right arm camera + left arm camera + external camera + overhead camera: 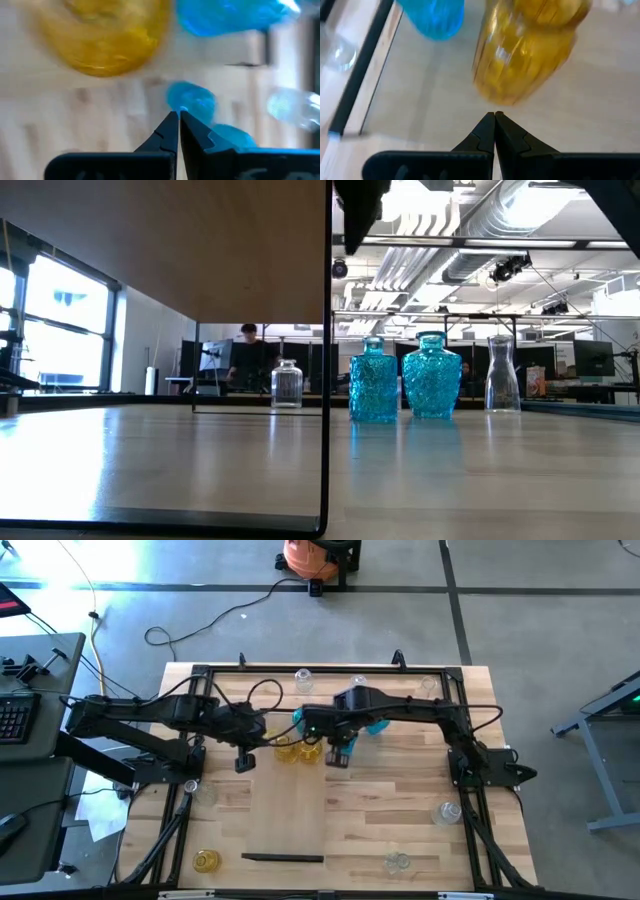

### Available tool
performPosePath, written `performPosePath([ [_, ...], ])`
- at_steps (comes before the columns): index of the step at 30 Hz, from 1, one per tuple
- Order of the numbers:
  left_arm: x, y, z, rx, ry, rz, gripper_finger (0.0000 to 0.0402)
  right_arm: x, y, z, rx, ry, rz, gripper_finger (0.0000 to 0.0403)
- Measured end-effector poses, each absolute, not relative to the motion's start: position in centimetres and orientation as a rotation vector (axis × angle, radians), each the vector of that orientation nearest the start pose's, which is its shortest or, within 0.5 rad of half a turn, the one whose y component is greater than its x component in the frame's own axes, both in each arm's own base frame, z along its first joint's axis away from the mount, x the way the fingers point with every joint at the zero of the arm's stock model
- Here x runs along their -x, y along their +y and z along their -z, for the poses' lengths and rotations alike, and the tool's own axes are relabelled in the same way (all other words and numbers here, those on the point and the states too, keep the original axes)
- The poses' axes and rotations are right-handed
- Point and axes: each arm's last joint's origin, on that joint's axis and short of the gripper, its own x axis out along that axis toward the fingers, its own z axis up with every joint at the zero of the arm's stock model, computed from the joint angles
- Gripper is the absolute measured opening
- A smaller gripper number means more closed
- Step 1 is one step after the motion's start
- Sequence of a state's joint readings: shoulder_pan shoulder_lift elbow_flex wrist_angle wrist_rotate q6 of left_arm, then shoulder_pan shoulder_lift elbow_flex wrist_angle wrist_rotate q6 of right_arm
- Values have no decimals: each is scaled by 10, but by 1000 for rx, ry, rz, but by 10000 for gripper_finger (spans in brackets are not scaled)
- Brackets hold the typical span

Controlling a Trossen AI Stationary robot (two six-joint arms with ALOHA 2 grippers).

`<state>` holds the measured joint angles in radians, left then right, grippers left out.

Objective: Sort vases onto shelf
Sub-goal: Put the yellow vase on the shelf to align with the other yellow vase, then put the top middle transparent vase on the shelf

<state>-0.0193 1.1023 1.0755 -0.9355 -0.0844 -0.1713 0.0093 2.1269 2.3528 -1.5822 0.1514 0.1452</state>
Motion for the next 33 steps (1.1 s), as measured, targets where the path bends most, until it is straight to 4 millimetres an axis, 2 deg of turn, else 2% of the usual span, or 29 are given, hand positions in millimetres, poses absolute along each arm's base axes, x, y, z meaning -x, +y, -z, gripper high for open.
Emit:
performPosePath([
  [8,-168,1,-343,165,745,-179,0,-391,-17,-366,-61,1263,371,0],
  [15,-128,5,-364,264,559,-253,0,-381,-49,-375,-60,1225,534,0],
  [20,-109,5,-371,330,481,-262,0,-373,-90,-375,-55,1233,651,0],
  [26,-97,5,-375,343,437,-257,0,-352,-154,-375,-180,1235,781,0],
  [30,-96,5,-376,344,431,-256,0,-337,-190,-372,-350,1224,713,0],
  [33,-96,5,-375,343,432,-256,0,-334,-208,-368,-432,1190,616,0],
])
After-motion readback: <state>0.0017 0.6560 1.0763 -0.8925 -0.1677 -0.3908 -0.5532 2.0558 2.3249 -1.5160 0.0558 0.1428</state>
